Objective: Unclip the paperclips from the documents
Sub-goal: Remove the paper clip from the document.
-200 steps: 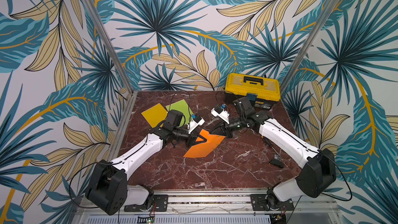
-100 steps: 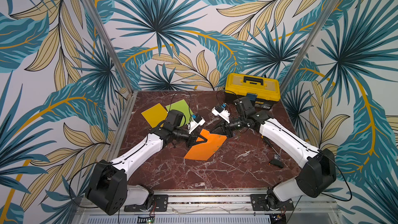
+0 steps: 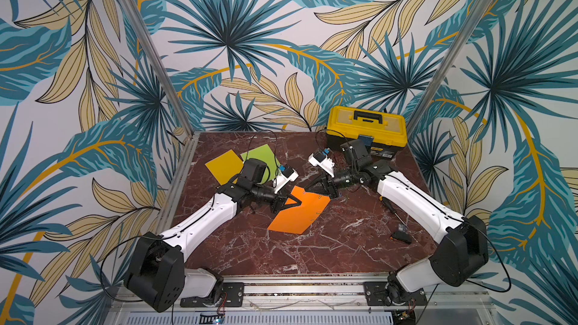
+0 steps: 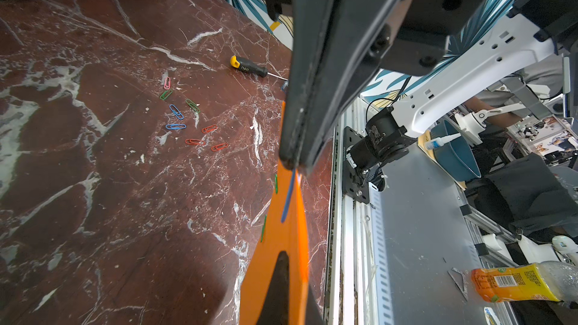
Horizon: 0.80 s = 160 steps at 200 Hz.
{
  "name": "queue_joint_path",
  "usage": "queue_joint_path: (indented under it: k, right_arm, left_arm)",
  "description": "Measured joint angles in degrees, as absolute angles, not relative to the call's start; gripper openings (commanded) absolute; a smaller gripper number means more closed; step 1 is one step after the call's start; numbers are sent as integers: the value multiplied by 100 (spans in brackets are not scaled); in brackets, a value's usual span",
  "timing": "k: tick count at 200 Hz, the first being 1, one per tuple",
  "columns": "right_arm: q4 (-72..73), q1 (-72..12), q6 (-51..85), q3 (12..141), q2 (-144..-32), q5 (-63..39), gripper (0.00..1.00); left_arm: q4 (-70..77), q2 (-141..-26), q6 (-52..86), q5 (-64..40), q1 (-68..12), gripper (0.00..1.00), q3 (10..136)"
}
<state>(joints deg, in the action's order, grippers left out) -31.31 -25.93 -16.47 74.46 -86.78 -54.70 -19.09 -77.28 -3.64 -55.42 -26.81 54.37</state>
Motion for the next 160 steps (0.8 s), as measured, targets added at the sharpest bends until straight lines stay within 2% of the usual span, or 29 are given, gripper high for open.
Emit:
queue_joint_path:
  k: [160]
  right_arm:
    - [-2939,-2456,-1463,7437,-8549,-5356,3]
  left_arm:
    - [-2180,-7782,-366,-5417,-2681,0,5437]
